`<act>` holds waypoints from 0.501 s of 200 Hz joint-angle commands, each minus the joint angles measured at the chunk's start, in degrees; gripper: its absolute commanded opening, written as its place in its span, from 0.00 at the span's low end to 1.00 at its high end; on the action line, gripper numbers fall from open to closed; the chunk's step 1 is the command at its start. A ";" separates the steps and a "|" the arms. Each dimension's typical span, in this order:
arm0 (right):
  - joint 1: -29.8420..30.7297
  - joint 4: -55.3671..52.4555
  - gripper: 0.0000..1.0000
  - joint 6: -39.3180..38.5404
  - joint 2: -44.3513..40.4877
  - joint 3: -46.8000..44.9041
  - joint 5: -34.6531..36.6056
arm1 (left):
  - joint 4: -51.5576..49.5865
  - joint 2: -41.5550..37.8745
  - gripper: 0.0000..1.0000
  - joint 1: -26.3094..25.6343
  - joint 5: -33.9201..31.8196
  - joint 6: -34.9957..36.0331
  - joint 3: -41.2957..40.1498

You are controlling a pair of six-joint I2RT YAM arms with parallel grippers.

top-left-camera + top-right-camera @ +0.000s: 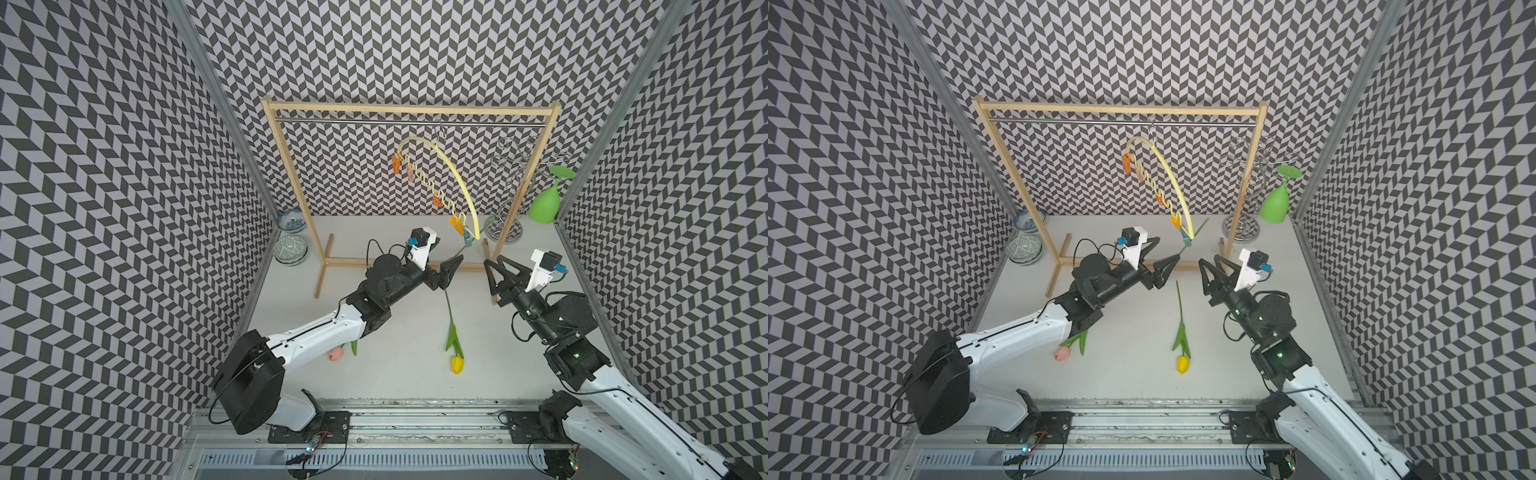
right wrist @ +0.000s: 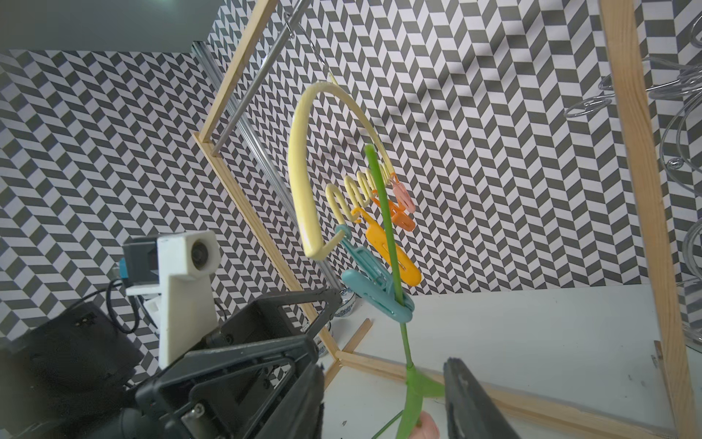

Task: Dry the flowers on a clothes hanger
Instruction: Clamp the flower onto the hanger.

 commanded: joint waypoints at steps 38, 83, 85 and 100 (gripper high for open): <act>-0.12 -15.52 0.58 -6.10 -5.31 1.67 -12.06 | -6.08 -8.58 1.00 3.05 -22.55 -22.81 -16.01; 0.67 -19.45 0.54 -0.14 -5.38 -0.02 -21.50 | 6.07 -8.49 1.00 3.42 -29.14 -32.24 -31.25; 0.74 -19.08 0.54 0.18 -5.33 -0.35 -22.23 | 5.41 -8.48 1.00 3.40 -29.74 -32.62 -31.15; 1.69 -15.54 0.54 2.77 -4.63 -3.71 -27.14 | -2.99 -9.52 1.00 3.73 -33.10 -37.09 -28.24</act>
